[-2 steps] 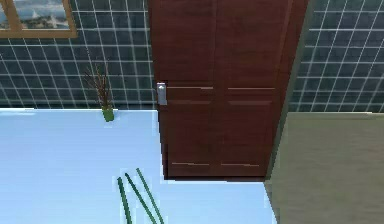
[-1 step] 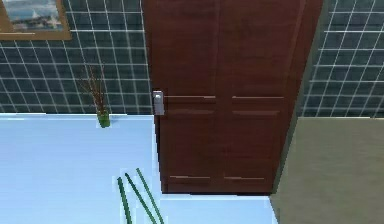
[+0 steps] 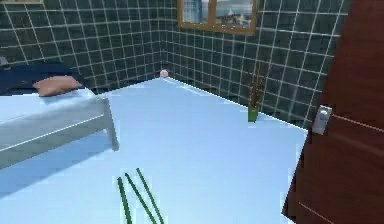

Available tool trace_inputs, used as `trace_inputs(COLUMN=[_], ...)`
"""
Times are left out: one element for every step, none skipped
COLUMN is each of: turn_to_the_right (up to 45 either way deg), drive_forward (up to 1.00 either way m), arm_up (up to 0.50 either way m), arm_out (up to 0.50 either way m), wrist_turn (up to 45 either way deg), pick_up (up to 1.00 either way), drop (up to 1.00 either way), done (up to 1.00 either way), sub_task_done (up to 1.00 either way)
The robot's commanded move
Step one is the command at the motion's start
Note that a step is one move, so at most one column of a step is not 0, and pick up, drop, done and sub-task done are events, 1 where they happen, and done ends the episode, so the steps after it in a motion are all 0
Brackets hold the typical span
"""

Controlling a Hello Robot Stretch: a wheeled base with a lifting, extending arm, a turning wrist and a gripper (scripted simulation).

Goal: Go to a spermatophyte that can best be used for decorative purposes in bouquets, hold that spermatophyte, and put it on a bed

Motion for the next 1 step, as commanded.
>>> trace_inputs(turn_to_the_right=[-39.0], drive_forward=[0.0], arm_up=[0.0], arm_out=[0.0], wrist_turn=[0.0], pick_up=[0.0], drop=[0.0], done=[0.0], sub_task_done=[0.0])
